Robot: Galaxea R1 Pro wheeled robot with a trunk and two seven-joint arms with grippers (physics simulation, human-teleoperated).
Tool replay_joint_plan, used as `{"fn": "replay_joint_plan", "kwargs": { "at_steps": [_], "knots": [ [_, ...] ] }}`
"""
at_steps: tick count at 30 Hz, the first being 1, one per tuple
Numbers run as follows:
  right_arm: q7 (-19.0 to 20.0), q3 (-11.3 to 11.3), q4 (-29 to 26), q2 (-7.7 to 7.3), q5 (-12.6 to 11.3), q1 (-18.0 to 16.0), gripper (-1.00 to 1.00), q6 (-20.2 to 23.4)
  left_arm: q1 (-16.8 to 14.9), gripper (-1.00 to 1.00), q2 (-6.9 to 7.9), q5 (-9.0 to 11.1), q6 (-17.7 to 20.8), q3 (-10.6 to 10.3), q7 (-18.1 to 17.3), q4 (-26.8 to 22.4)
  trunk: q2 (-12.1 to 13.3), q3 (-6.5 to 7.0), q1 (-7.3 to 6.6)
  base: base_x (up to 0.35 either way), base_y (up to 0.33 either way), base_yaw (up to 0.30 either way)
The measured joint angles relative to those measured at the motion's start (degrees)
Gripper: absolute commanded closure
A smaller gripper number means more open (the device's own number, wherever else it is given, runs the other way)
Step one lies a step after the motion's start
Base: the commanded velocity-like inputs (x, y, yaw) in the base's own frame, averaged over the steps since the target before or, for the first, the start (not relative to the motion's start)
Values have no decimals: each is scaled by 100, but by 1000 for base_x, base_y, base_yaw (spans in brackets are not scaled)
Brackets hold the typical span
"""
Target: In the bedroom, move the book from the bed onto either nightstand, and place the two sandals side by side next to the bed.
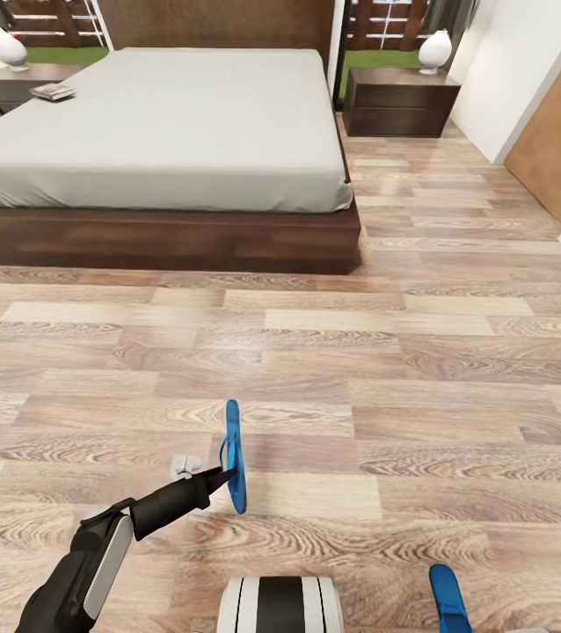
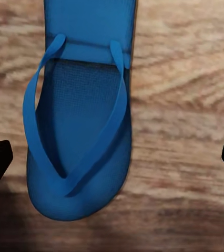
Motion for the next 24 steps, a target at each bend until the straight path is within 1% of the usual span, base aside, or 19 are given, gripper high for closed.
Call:
{"fn": "replay_joint_plan", "kwargs": {
  "at_steps": [1,13,24],
  "knots": [
    [0,0,0,0,0,0,-100,0,0,100,0,0,0,0,0,0,-1,-22,3,0,0,0],
    [0,-1,0,1,0,0,-100,0,0,100,0,8,-6,6,0,-1,-2,-23,2,0,0,0],
    [0,-1,0,2,0,0,-100,0,0,100,0,8,-6,8,0,0,-2,-23,2,33,0,0]
  ]
}}
